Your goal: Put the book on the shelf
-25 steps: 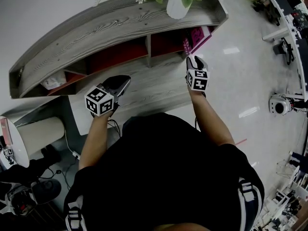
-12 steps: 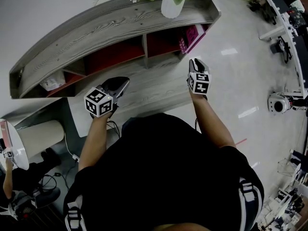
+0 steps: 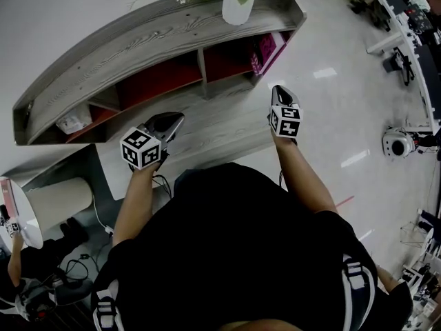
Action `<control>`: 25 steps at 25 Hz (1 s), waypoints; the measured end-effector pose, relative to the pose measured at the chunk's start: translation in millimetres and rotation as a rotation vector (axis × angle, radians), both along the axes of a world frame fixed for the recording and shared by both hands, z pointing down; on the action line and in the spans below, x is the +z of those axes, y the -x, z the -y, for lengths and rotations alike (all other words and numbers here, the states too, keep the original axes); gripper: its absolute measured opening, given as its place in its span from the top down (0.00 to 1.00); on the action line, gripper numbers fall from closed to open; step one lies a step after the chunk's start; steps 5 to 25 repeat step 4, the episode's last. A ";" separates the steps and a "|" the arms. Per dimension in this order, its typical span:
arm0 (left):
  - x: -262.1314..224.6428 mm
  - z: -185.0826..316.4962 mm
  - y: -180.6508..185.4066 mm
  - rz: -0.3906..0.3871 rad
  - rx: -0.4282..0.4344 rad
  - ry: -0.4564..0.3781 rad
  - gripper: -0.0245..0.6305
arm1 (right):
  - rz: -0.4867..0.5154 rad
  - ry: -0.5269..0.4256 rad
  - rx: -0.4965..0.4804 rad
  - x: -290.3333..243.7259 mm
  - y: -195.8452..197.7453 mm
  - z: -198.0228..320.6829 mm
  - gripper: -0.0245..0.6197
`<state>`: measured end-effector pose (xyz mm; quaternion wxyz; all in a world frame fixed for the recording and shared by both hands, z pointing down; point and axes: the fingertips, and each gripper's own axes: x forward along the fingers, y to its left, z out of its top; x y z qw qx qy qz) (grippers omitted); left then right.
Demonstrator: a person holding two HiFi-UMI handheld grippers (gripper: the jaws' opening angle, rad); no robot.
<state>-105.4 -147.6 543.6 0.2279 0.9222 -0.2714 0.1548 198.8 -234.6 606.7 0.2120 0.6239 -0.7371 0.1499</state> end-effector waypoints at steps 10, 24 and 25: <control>-2.9 -3.1 -3.6 -0.003 0.005 -0.003 0.93 | 0.022 -0.015 -0.006 -9.7 1.8 -5.7 0.93; -2.9 -3.1 -3.6 -0.003 0.005 -0.003 0.93 | 0.022 -0.015 -0.006 -9.7 1.8 -5.7 0.93; -2.9 -3.1 -3.6 -0.003 0.005 -0.003 0.93 | 0.022 -0.015 -0.006 -9.7 1.8 -5.7 0.93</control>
